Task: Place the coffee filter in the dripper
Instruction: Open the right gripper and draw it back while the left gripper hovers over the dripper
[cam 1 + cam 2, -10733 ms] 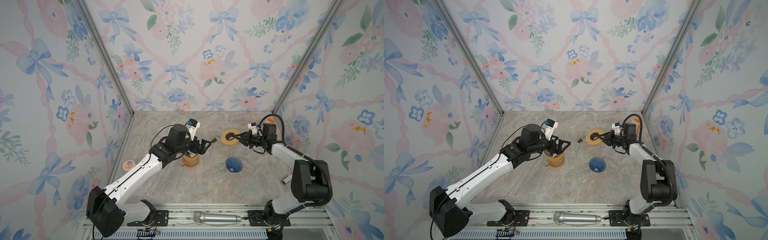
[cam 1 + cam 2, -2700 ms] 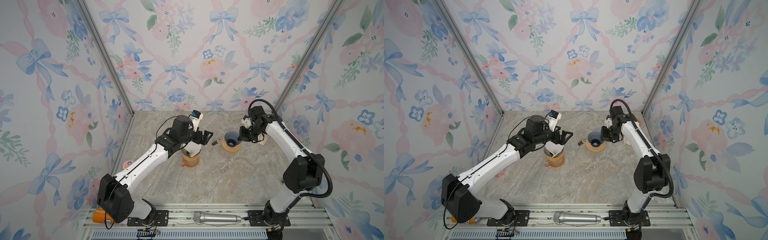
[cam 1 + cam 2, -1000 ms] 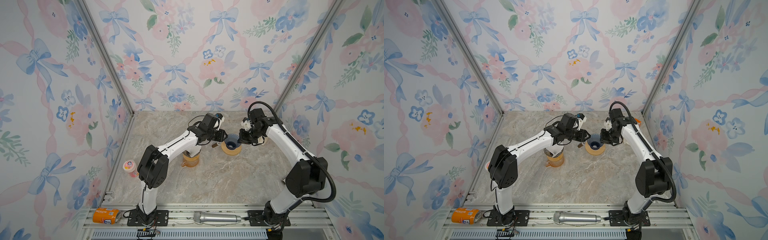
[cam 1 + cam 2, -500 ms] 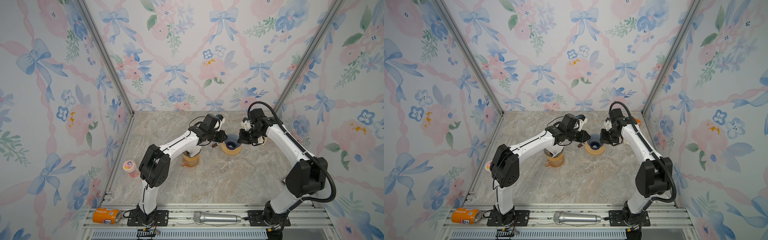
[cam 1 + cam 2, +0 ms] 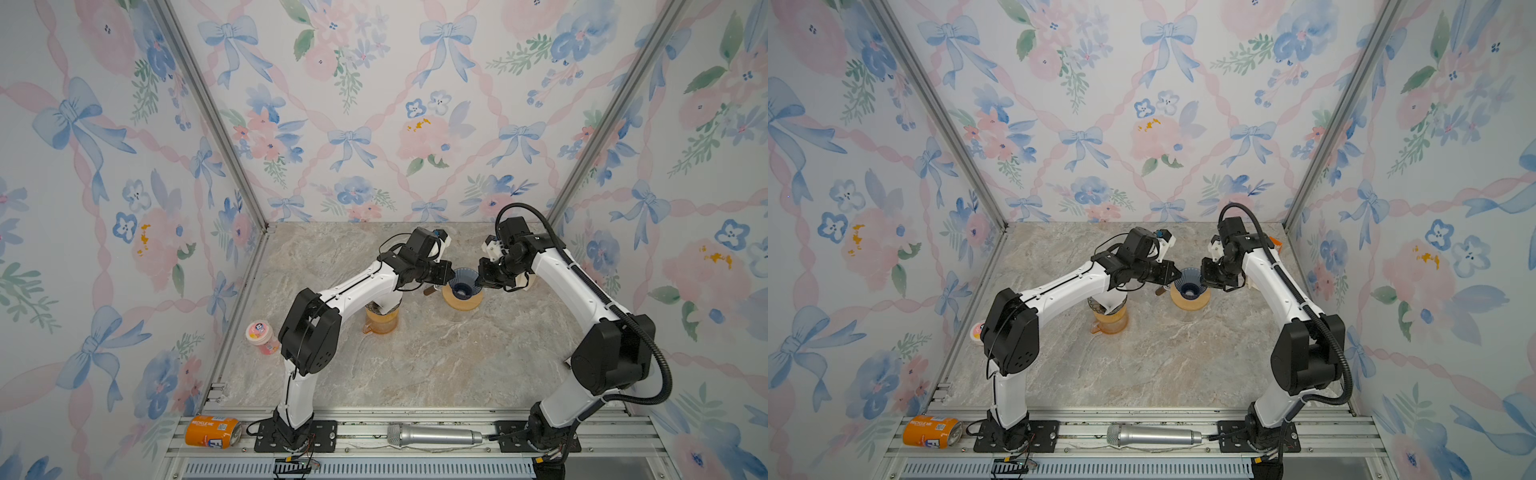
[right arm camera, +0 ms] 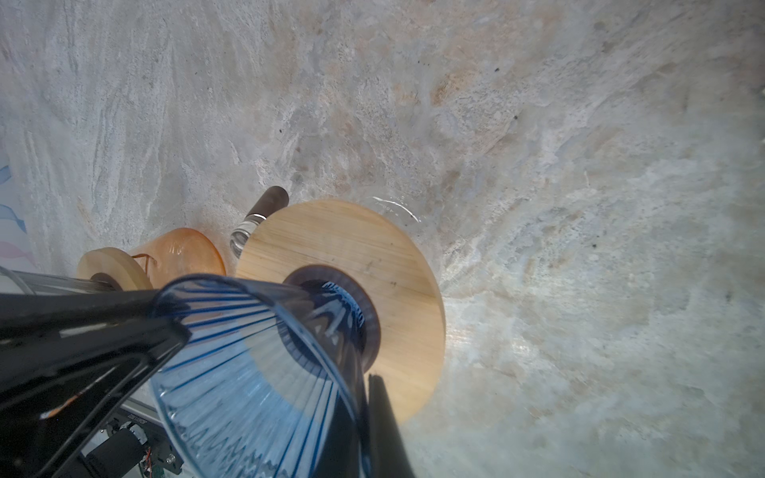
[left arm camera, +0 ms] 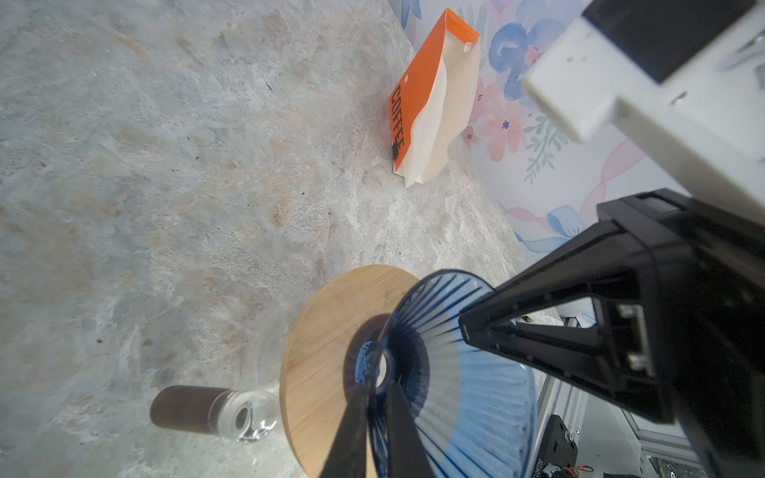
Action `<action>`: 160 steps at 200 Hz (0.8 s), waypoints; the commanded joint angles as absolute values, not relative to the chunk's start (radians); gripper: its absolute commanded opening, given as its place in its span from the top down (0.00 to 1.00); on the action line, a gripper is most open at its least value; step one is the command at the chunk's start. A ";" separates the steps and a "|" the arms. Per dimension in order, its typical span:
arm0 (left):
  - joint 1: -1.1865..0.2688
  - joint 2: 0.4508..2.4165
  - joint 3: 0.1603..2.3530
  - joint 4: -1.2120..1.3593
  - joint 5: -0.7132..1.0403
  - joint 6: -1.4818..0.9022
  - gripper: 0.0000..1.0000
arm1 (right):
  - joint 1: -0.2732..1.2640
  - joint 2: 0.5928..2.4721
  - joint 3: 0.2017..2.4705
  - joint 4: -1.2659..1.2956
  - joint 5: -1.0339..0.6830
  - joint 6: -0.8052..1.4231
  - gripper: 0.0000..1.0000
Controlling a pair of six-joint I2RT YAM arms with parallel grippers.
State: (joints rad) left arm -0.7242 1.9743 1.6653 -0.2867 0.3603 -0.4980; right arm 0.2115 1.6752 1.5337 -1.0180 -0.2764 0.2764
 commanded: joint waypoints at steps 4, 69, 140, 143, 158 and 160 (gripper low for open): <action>-0.726 2.007 1.681 -0.303 0.378 -0.493 0.93 | 0.219 1.723 1.499 -1.076 -0.235 0.269 1.00; -0.723 2.014 1.660 -0.303 0.380 -0.499 0.96 | 0.219 1.745 1.497 -1.080 -0.229 0.281 1.00; -0.718 2.014 1.630 -0.303 0.383 -0.500 0.98 | 0.220 1.757 1.488 -1.077 -0.222 0.282 1.00; -0.718 2.012 1.628 -0.302 0.383 -0.500 0.98 | 0.220 1.756 1.488 -1.077 -0.225 0.282 1.00; -0.718 2.005 1.622 -0.303 0.384 -0.500 0.98 | 0.219 1.747 1.486 -1.070 -0.229 0.284 1.00; -0.718 2.005 1.621 -0.303 0.384 -0.500 0.98 | 0.219 1.746 1.487 -1.069 -0.229 0.284 1.00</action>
